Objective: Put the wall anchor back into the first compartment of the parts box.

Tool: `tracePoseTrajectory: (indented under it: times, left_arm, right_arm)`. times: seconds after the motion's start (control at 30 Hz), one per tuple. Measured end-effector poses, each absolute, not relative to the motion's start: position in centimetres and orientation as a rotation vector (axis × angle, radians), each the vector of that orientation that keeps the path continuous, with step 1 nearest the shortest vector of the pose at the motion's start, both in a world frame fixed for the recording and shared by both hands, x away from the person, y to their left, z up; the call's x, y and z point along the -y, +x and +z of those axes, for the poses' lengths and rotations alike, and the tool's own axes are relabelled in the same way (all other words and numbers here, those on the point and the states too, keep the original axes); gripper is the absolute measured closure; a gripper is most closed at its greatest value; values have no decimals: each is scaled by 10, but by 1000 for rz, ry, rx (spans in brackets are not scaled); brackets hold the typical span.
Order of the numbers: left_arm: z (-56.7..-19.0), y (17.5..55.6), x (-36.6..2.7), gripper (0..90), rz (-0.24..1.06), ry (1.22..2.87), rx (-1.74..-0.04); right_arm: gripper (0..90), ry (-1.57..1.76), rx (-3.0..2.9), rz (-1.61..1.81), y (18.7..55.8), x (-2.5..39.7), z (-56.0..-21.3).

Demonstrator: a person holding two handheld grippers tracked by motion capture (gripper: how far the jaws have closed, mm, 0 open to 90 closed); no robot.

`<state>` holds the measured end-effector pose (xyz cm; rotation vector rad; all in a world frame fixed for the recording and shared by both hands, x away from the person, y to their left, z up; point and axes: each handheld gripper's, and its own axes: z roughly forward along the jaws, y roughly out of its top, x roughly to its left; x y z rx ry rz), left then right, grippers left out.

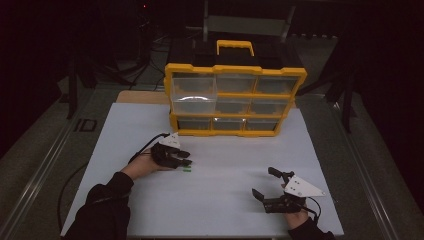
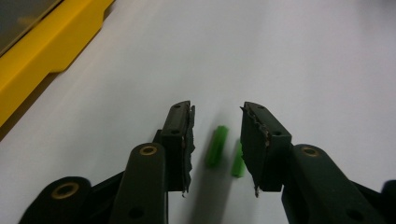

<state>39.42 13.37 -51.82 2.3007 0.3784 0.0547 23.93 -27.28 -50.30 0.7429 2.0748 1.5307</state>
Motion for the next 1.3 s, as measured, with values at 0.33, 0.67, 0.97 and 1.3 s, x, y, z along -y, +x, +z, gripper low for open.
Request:
tracePoseTrajectory:
  times: [0.33,0.67,0.97,1.3]
  left_arm:
    - [-524,397,-129,771,64,2330,-351]
    - [-525,400,-132,829,55,2312,-340]
    - [-498,394,-142,830,8,2304,-344]
    - [-460,378,-144,829,7,2308,-265]
  right_arm:
    - [79,744,-2076,1529,240,273,-503]
    - [79,747,-2078,1524,240,273,-503]
    - [79,750,-2074,1522,240,273,-503]
    - [79,742,-2048,1530,239,275,-502]
